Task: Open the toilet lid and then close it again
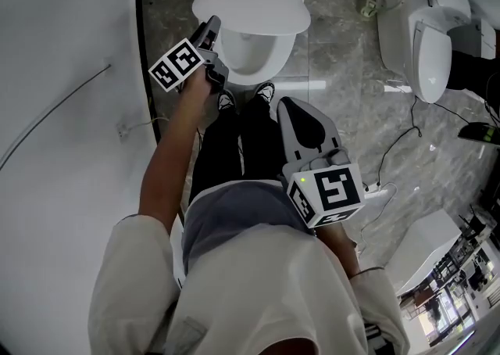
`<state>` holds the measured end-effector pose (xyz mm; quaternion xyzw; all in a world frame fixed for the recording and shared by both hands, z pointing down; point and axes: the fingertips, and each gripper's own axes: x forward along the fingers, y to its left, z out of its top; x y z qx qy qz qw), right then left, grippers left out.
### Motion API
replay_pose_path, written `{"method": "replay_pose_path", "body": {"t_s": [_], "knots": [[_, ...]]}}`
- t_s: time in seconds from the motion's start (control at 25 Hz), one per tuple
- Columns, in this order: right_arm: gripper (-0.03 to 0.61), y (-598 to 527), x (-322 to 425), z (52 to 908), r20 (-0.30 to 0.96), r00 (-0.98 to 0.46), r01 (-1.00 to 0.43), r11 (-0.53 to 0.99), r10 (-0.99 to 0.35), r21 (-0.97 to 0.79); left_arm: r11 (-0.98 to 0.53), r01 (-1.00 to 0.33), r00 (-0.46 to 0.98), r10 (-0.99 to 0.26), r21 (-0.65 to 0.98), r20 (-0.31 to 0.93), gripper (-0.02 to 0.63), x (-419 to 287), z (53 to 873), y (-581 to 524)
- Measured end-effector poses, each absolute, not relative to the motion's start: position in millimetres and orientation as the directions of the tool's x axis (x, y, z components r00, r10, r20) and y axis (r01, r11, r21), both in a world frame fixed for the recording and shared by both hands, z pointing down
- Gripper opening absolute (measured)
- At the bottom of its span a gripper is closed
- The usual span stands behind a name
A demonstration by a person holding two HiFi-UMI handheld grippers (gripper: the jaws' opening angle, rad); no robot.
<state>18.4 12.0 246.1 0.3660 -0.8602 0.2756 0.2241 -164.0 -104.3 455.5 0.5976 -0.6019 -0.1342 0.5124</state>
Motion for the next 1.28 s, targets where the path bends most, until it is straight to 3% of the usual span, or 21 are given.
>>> {"method": "replay_pose_path", "body": {"t_s": [1.28], "knots": [[0.011,-24,62,226,0.538,-0.651,-0.756,0.525,-0.535,-0.391,0.298,-0.48,0.16,-0.895,0.825,0.416,0.167,-182,405,-220]]}}
